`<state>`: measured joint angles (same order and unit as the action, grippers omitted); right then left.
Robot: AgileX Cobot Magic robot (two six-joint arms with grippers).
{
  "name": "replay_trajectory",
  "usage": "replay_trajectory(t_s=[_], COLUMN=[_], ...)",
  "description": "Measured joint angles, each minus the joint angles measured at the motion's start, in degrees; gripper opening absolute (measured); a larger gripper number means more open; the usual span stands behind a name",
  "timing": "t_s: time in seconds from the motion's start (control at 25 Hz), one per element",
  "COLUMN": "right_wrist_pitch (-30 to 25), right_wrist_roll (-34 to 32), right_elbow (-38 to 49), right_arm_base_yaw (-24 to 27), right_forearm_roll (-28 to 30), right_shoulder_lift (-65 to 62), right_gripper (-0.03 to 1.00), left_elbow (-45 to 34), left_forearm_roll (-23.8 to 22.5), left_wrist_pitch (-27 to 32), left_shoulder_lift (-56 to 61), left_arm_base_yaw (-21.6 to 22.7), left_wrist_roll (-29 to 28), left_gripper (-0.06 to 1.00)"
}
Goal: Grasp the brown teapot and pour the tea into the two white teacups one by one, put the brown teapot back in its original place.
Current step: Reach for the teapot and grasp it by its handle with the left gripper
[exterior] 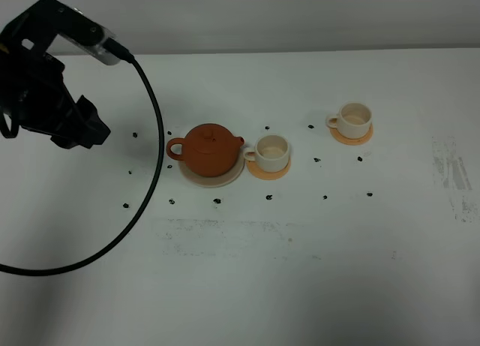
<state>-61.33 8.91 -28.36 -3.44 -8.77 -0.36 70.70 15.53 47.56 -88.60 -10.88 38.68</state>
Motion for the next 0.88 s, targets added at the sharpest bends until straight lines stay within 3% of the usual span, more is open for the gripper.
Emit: replay_trajectory(t_s=[0.2, 0.4, 0.6, 0.88], right_wrist_pitch=[0.0, 0.0, 0.0, 0.0], right_wrist_roll=[0.0, 0.0, 0.0, 0.0], right_elbow=[0.0, 0.0, 0.0, 0.0], right_arm_base_yaw=[0.0, 0.0, 0.0, 0.0], right_forearm_roll=[0.0, 0.0, 0.0, 0.0], right_shoulder_lift=[0.0, 0.0, 0.0, 0.0], right_gripper=[0.43, 0.43, 0.43, 0.43], left_elbow=[0.9, 3.6, 10.1, 17.3], left_forearm_roll=[-6.2, -8.2, -8.6, -5.8], left_wrist_pitch=[-2.0, -4.8, -1.7, 2.2], left_shoulder_lift=[-2.7, -7.3, -14.4, -21.5], left_arm_base_yaw=[-1.8, -2.2, -2.3, -4.4], left_wrist_roll=[2.8, 6.2, 11.5, 26.1], left_gripper=[0.61, 0.61, 0.61, 0.56])
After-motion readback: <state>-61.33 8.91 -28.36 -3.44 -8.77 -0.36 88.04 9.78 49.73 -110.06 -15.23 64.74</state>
